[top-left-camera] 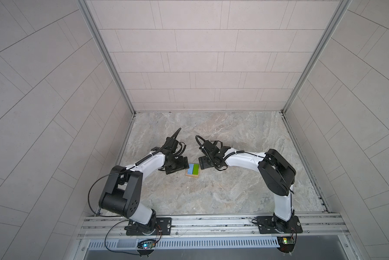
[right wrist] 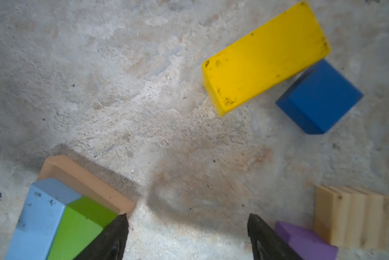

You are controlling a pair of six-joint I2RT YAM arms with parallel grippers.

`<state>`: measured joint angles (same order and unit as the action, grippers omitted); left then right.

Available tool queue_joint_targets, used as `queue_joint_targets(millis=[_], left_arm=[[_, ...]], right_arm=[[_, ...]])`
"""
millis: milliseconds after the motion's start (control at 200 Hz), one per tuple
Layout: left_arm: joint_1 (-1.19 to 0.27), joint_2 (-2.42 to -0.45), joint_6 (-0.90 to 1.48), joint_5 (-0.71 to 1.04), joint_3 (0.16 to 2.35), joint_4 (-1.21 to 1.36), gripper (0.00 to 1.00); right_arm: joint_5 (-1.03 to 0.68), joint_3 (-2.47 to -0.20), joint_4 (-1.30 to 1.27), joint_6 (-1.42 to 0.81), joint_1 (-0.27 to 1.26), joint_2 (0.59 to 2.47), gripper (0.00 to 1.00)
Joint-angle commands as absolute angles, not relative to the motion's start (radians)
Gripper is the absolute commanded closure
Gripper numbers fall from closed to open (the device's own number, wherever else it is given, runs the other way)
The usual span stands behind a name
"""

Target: Build the wood block tower

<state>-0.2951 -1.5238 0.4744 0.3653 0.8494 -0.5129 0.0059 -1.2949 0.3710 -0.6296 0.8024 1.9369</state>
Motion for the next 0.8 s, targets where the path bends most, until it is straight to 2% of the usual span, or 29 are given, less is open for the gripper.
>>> queue_joint_targets(millis=[0,240,796], left_arm=[[-0.299,-1.517,0.466,0.360,0.870,-0.526,0.11],[-0.299,-1.521,0.466,0.363,0.872,-0.526,0.11],[-0.300,-1.532,0.466,0.364,0.871,-0.522,0.11]], right_arm=[[0.020,-1.267,0.394,-0.651,0.813,1.860,0.16],[0.003,-1.203,0.365,-0.663,0.834,1.810,0.16],[-0.016,-1.200,0.334,-0.681,0.873,1.859,0.16]])
